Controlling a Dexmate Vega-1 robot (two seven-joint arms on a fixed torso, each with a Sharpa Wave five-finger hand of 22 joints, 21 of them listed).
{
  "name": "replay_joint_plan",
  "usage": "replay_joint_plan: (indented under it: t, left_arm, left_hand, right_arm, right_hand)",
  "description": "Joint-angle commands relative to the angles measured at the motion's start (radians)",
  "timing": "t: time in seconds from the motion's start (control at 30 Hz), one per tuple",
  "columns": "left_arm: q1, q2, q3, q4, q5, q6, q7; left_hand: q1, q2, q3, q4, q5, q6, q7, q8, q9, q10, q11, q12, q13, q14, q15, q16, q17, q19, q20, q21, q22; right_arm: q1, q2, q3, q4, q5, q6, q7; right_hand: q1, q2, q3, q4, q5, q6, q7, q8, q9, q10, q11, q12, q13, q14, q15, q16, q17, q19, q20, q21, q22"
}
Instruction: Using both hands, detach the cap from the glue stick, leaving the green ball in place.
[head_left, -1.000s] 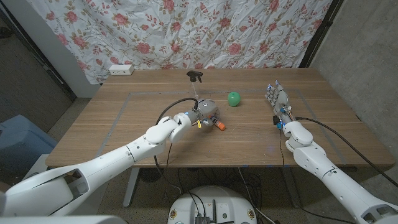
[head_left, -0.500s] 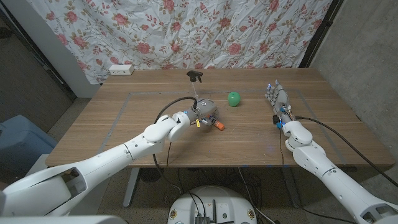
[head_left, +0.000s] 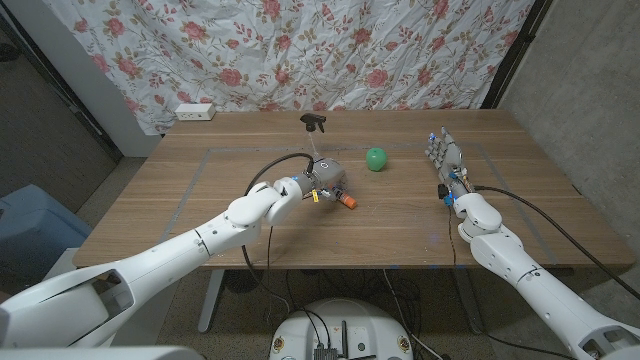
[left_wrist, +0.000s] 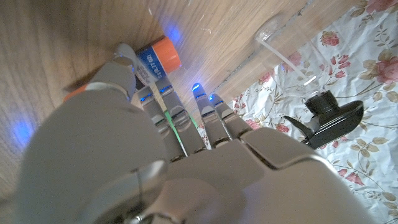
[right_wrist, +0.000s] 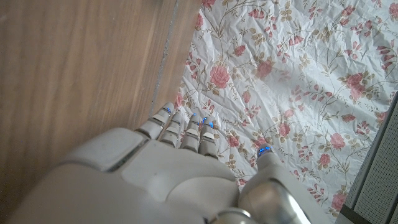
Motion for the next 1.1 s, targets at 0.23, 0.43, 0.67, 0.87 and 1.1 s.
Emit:
replay_joint_plan:
  t: [0.23,0.43,0.67,0.87,1.1]
  left_arm:
    - [0.021,0.002,-0.033,-0.056,-0.002,0.044,-0.029]
    - [0.028,-0.003,-0.044,-0.079,-0.011,0.065,-0.052]
    - [0.042,-0.019,-0.057,-0.102,-0.032,0.109,-0.085]
    - [0.047,-0.027,-0.060,-0.112,-0.048,0.127,-0.092]
    - [0.059,-0.032,-0.061,-0.131,-0.056,0.164,-0.108]
  left_hand:
    - [0.002,0.012,-0.004,0.000,0.010,0.036,0.013,-0.005,0.002,0.024,-0.021,-0.001,0.003,0.013,-0.144,0.008,0.002,0.008,-0.007,0.002,0.003]
    - [0.003,0.015,-0.006,0.001,0.010,0.035,0.015,-0.008,0.002,0.027,-0.021,-0.002,0.003,0.014,-0.144,0.007,0.002,0.004,-0.010,0.001,0.003]
    - [0.002,0.011,-0.012,-0.001,0.009,0.031,0.013,-0.014,0.002,0.027,-0.021,-0.006,0.003,0.003,-0.144,0.000,-0.001,-0.002,-0.016,-0.002,0.003]
    - [-0.002,0.003,-0.022,-0.002,0.009,0.016,0.012,-0.029,0.003,0.015,-0.020,-0.018,0.001,-0.029,-0.137,-0.017,-0.007,-0.004,-0.018,-0.002,0.002]
    - [-0.007,0.000,-0.029,0.001,0.010,0.008,0.012,-0.042,0.003,-0.002,-0.020,-0.029,0.000,-0.047,-0.127,-0.024,-0.011,0.003,-0.014,-0.001,0.001]
  right_arm:
    - [0.005,-0.010,-0.005,-0.007,-0.004,-0.003,0.019]
    - [0.008,-0.020,-0.009,-0.012,-0.007,-0.010,0.031]
    - [0.013,-0.037,-0.017,-0.020,-0.014,-0.014,0.056]
    - [0.015,-0.040,-0.023,-0.027,-0.022,-0.011,0.063]
    - [0.010,-0.058,-0.026,-0.049,-0.030,-0.021,0.070]
  right_hand:
    - [-0.006,0.037,0.009,0.001,0.005,0.007,0.000,0.001,0.004,0.004,0.002,0.003,0.003,0.005,0.004,0.009,-0.002,0.003,0.000,0.005,0.004]
    - [-0.005,0.038,0.010,0.000,0.005,0.006,0.000,0.001,0.004,0.003,0.002,0.002,0.003,0.004,0.003,0.009,-0.002,0.004,0.000,0.005,0.004]
    - [-0.006,0.037,0.010,0.000,0.005,0.007,0.000,0.001,0.004,0.004,0.002,0.003,0.003,0.004,0.003,0.009,-0.002,0.004,0.000,0.005,0.004]
    - [-0.008,0.034,0.008,0.000,0.004,0.008,-0.001,0.001,0.004,0.004,0.001,0.003,0.003,0.004,0.003,0.009,-0.003,0.004,0.000,0.005,0.004]
    - [-0.008,0.034,0.009,-0.001,0.004,0.008,-0.001,0.001,0.004,0.005,0.002,0.003,0.003,0.004,0.003,0.009,-0.003,0.004,0.001,0.005,0.004]
